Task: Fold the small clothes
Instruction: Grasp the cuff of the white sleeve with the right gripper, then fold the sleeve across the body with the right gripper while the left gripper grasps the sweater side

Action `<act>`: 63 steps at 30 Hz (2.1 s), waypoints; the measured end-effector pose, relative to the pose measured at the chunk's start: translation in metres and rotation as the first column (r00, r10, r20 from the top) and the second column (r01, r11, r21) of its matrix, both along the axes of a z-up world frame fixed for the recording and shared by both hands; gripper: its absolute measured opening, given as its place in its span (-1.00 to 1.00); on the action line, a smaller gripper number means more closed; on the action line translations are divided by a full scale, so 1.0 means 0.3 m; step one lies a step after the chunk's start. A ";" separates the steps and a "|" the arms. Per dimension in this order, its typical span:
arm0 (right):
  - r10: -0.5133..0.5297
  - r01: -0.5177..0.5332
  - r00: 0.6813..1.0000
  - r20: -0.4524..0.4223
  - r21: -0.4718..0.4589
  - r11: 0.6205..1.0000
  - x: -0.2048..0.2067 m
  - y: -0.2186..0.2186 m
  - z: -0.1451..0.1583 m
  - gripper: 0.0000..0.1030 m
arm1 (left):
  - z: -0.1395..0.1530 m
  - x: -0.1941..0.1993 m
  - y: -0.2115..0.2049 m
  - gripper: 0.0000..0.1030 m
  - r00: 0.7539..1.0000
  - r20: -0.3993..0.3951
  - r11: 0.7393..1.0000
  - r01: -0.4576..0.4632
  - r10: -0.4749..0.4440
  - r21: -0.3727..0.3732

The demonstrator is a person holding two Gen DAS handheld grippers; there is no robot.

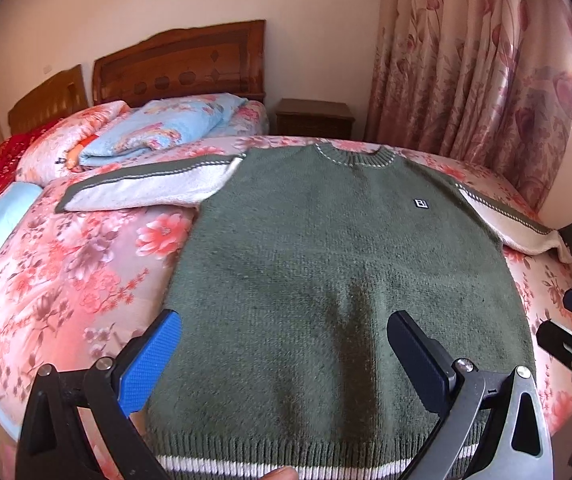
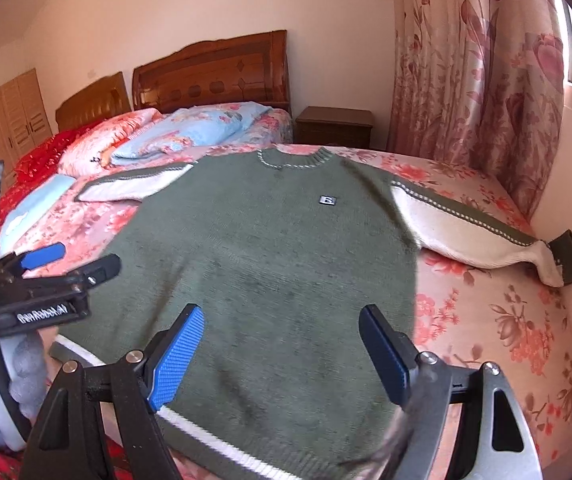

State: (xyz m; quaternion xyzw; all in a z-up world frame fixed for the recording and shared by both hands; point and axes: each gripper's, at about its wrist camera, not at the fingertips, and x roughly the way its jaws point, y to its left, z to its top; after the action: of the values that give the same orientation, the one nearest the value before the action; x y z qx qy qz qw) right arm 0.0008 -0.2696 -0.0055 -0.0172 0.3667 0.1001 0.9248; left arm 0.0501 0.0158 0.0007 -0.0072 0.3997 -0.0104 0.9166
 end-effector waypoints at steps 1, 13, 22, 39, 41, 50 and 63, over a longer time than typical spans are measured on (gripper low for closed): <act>-0.020 0.020 1.000 -0.003 -0.002 1.000 0.012 -0.024 -0.006 0.58 | -0.005 0.026 -0.004 1.00 1.000 -0.008 1.000 0.009 -0.009 0.001; -0.553 0.589 0.808 -0.205 0.242 0.771 0.287 -0.773 -0.172 0.51 | -0.152 0.536 -0.054 1.00 0.987 -0.147 0.998 0.067 -0.066 0.007; -0.625 0.664 0.736 -0.260 0.457 0.592 0.392 -1.054 -0.264 0.33 | -0.247 0.597 -0.005 1.00 0.991 -0.126 0.999 0.049 -0.051 -0.013; -0.672 0.630 0.736 0.076 0.285 0.722 0.474 -0.871 -0.049 -0.80 | -0.245 0.512 0.034 1.00 0.993 -0.102 0.998 0.055 -0.058 -0.034; -0.588 0.564 0.787 0.189 0.166 0.809 0.508 -0.721 0.033 -0.80 | -0.244 0.508 0.035 1.00 0.994 -0.101 0.998 0.046 -0.049 -0.036; 0.123 -0.039 0.981 0.147 -0.475 0.879 0.643 0.168 -0.062 -0.69 | -0.230 0.490 0.083 1.00 0.995 -0.068 0.986 0.056 -0.067 -0.155; 0.191 -0.181 0.981 -0.017 -0.402 0.897 0.380 0.113 -0.238 -0.46 | -0.227 0.533 0.016 1.00 0.980 -0.183 0.996 0.073 -0.080 -0.045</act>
State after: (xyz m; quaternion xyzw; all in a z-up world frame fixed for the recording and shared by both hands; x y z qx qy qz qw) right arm 0.1149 -0.2358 -0.0770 -0.2428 0.3653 0.1105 0.8919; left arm 0.2099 0.0207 -0.0675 -0.0101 0.4827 -0.0527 0.8741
